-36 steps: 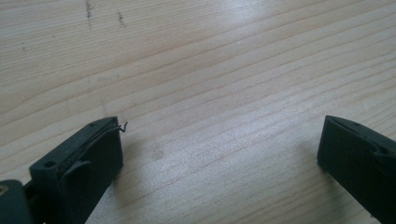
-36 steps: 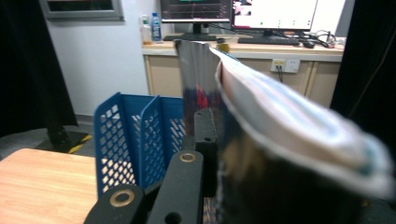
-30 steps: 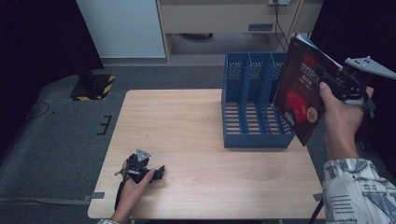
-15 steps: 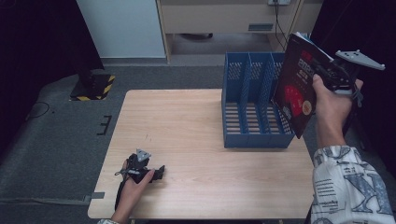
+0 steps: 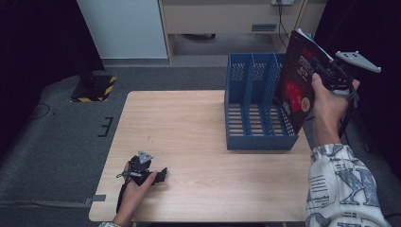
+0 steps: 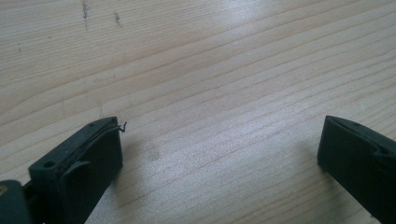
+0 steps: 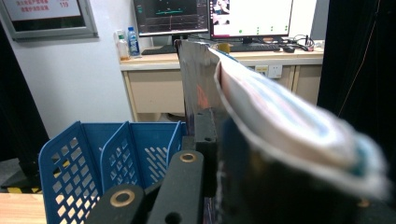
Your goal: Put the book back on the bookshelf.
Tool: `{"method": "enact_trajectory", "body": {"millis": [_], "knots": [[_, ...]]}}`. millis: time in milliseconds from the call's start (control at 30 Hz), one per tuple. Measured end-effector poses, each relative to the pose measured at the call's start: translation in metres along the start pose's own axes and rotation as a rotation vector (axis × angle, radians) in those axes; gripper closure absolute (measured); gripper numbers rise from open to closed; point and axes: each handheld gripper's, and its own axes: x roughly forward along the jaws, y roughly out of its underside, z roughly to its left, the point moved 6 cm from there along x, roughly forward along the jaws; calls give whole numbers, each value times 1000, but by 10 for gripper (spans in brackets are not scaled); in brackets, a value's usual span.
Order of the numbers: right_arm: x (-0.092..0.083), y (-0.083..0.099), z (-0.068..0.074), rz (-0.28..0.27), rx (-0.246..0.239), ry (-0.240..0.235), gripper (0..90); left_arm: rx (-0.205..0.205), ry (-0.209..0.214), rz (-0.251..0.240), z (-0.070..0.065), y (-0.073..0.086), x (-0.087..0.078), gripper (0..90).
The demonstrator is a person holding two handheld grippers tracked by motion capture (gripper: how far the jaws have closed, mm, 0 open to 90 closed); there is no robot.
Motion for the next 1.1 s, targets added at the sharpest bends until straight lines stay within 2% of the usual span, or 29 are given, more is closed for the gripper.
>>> {"method": "enact_trajectory", "body": {"millis": [267, 467, 700, 867, 967, 1100], "knots": [[9, 7, 2, -28, 27, 43, 869, 5, 1, 0, -1, -1, 1, 0], [14, 10, 6, -28, 37, 42, 869, 4, 2, 1, -2, -2, 2, 0], [18, 16, 14, -47, 16, 49, 870, 5, 2, 1, -2, -2, 2, 0], [19, 19, 11, -60, 18, 72, 870, 5, 2, 1, -2, -2, 2, 0], [22, 24, 12, -67, 0, 66, 870, 5, 2, 1, -2, -2, 2, 0], [23, 31, 13, -76, 13, 56, 869, 5, 5, -2, -2, -2, 2, 0]]}}
